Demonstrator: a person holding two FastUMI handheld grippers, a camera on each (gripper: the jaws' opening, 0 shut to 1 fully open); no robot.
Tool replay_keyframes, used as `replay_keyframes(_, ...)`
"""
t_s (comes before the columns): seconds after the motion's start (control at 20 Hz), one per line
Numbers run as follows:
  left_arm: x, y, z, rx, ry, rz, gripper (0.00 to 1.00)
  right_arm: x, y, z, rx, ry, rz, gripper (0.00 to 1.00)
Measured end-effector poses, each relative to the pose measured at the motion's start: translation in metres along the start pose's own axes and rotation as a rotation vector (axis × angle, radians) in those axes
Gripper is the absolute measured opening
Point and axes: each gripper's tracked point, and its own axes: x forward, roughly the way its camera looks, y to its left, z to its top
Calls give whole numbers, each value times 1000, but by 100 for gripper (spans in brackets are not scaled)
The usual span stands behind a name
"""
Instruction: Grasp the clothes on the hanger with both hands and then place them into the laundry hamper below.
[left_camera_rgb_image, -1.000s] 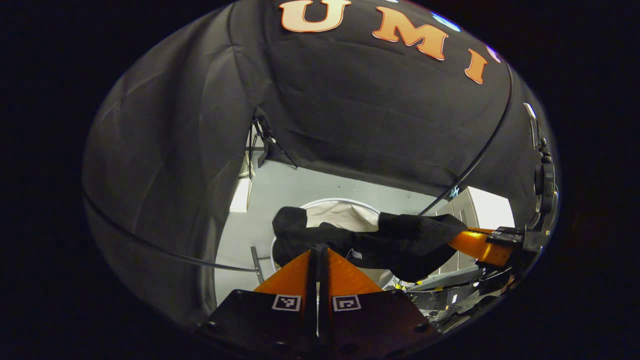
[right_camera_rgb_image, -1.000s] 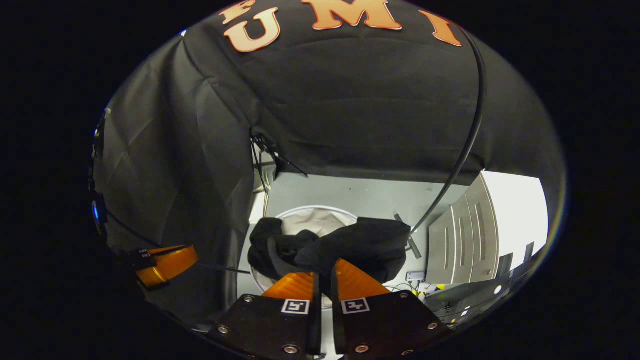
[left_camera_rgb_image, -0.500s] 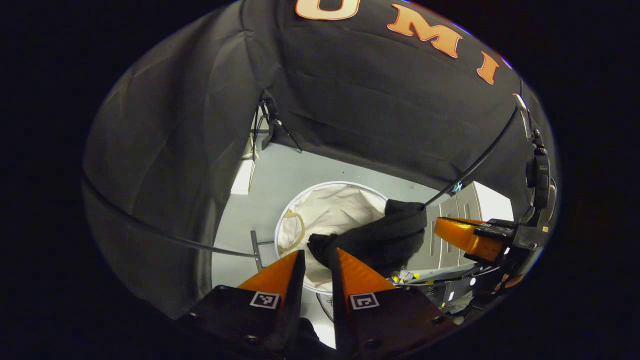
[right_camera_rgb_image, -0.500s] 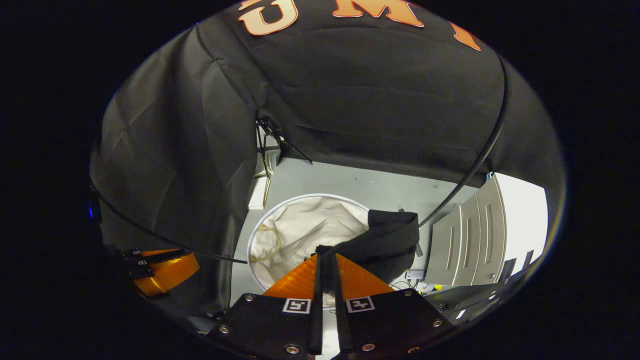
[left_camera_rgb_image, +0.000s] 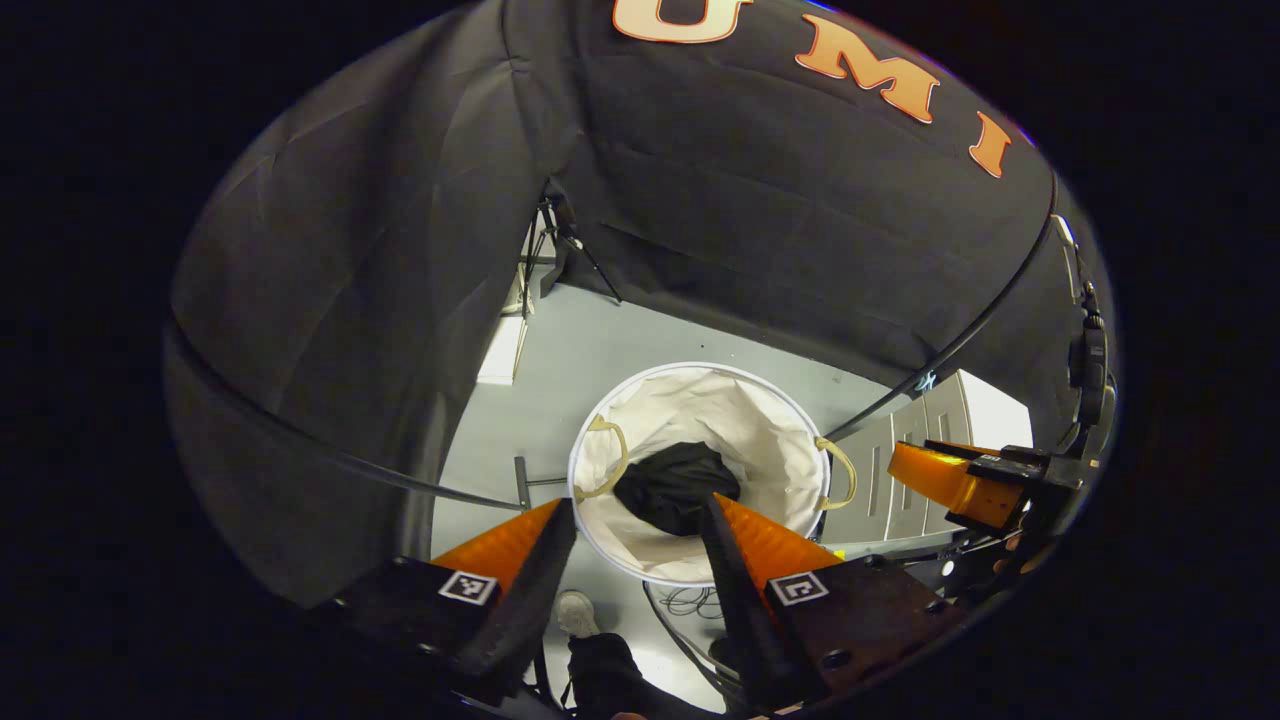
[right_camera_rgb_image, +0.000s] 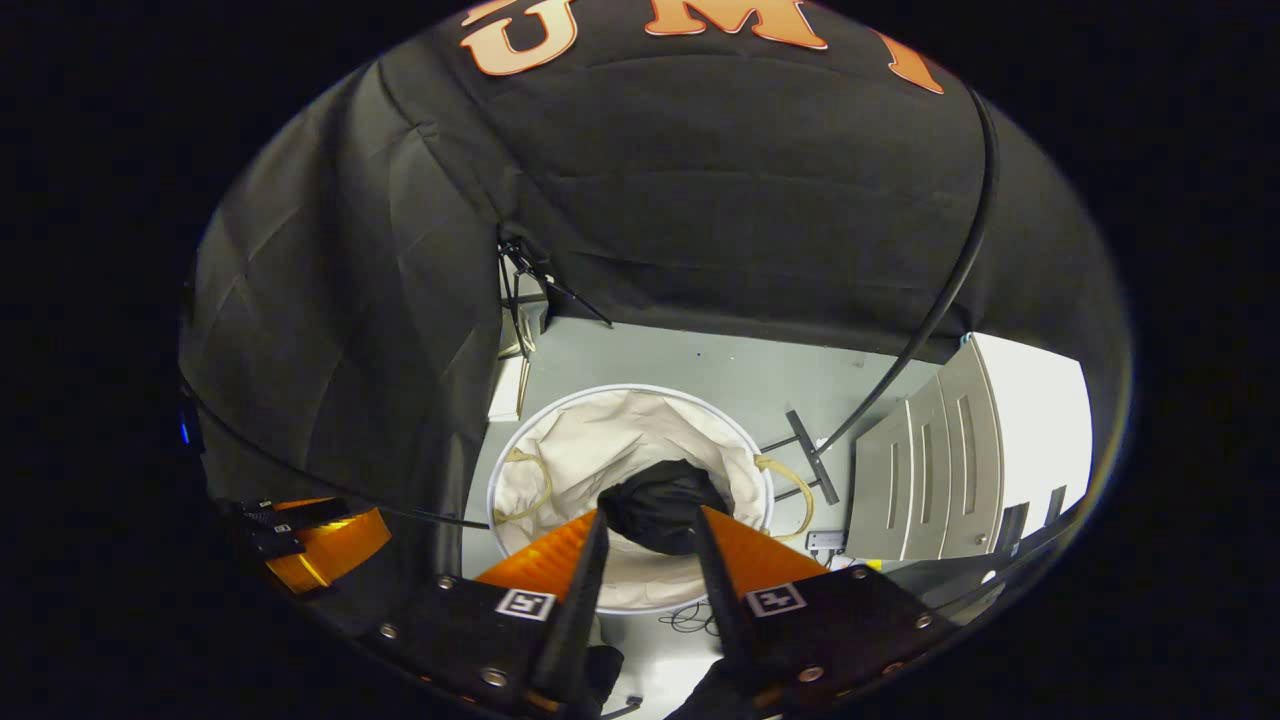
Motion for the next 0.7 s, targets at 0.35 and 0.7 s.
replay_keyframes(0.35,-28,7,20,44,-93,30,87,-49,-37,12,44,-55,-43,93)
replay_keyframes(0.7,-72,0,46,68,-173,19,99,-102,-71,22,32,-117,-95,94)
